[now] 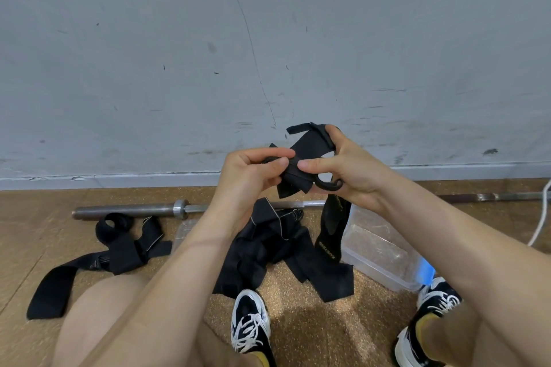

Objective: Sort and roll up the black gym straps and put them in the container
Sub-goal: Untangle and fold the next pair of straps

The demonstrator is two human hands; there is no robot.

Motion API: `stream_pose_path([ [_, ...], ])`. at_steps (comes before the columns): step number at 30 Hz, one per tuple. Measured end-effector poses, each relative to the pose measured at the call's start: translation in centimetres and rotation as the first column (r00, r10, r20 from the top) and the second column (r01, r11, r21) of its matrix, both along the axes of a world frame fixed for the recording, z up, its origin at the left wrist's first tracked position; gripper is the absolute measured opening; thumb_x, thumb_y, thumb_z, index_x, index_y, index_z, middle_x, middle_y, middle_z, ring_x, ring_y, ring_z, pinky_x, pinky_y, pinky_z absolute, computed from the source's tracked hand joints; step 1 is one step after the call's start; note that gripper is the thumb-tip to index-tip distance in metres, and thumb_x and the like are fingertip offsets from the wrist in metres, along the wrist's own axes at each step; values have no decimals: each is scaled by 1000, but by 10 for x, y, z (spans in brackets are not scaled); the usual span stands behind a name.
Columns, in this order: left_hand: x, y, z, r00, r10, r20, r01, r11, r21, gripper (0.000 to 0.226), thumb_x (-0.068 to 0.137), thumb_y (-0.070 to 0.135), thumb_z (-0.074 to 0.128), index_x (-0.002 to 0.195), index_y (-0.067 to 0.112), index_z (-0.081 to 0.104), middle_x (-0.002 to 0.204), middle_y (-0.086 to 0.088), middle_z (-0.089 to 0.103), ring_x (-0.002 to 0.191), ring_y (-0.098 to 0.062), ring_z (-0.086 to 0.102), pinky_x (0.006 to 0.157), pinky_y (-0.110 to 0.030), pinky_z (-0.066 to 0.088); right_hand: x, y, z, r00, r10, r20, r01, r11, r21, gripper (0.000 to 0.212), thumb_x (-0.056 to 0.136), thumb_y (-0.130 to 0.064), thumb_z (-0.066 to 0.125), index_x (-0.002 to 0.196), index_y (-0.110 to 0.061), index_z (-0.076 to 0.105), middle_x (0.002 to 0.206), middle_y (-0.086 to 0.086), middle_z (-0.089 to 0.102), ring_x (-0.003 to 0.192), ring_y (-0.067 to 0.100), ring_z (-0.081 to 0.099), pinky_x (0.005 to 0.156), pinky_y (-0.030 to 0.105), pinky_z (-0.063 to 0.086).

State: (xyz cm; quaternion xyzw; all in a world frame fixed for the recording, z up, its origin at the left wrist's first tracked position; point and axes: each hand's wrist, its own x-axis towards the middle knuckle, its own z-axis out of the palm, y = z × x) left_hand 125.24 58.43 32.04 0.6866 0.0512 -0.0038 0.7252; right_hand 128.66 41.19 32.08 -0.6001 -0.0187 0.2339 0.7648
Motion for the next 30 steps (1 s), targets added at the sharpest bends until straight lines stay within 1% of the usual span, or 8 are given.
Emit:
stream_pose_path([
  [7, -2, -5, -2, 999, -4, 47, 3, 1000, 13, 25, 89, -8, 63, 91, 14, 74, 81, 3, 72, 72, -10, 68, 62, -19, 54, 2, 3, -4, 996, -19, 92, 24, 999, -49, 68, 78, 15, 70, 134, -18, 47, 116, 20, 61, 91, 30, 69, 71, 40, 59],
  [12, 0, 0, 4, 992, 70, 107, -78, 995, 67, 22, 86, -8, 66, 84, 12, 75, 77, 1, 70, 68, -7, 67, 64, -19, 55, 8, -2, 0, 996, 64, 58, -40, 936, -349, 108, 59, -35, 93, 148, -27, 32, 129, 4, 60, 113, 25, 66, 79, 42, 61],
  [14, -1, -1, 3, 991, 80, 106, -84, 996, 39, 25, 86, -10, 66, 83, 13, 74, 75, 4, 71, 69, -8, 68, 65, -19, 55, 5, -3, 2, 996, 87, -6, -85, 959, -270, 89, 73, -23, 88, 146, -23, 37, 130, 6, 61, 112, 26, 67, 72, 36, 61],
  [17, -2, -5, -2, 995, 67, 68, -67, 998, -3, 25, 86, -10, 65, 84, 13, 75, 81, 0, 73, 74, -12, 70, 68, -21, 56, 1, 1, 3, 1000, 28, -14, -29, 997, -75, 55, 83, 2, 74, 131, -14, 50, 126, 16, 64, 105, 33, 70, 77, 46, 61],
  [20, -3, -10, -5, 996, 57, 65, -57, 998, -9, 24, 87, -9, 66, 88, 14, 75, 83, -2, 74, 79, -14, 71, 70, -22, 56, -2, 5, 0, 998, -16, -58, 19, 999, 41, 54, 83, 13, 67, 130, -6, 50, 127, 22, 62, 103, 36, 69, 85, 53, 58],
  [22, -3, -10, -4, 995, 59, 75, -60, 998, 11, 24, 86, -9, 67, 88, 14, 75, 80, 0, 74, 79, -13, 71, 71, -22, 56, -1, 6, 0, 998, -41, -39, 42, 999, 19, 56, 81, 13, 68, 130, -7, 50, 126, 23, 62, 98, 33, 69, 81, 51, 60],
  [26, -1, -7, -4, 991, 100, 94, -104, 994, 37, 32, 84, -14, 65, 84, 16, 76, 84, -5, 74, 83, -20, 71, 82, -33, 59, 2, 0, 5, 997, 26, 79, -4, 964, -265, 56, 80, -2, 79, 125, -19, 52, 119, 14, 65, 93, 28, 72, 67, 39, 61],
  [30, -3, -12, -3, 998, 58, 14, -54, 983, -178, 33, 86, -19, 56, 92, 9, 73, 85, -9, 75, 84, -20, 72, 78, -29, 58, 1, -2, 7, 999, 47, -4, -47, 993, -104, 54, 83, 6, 72, 128, -14, 52, 127, 16, 61, 99, 35, 71, 77, 52, 61],
])
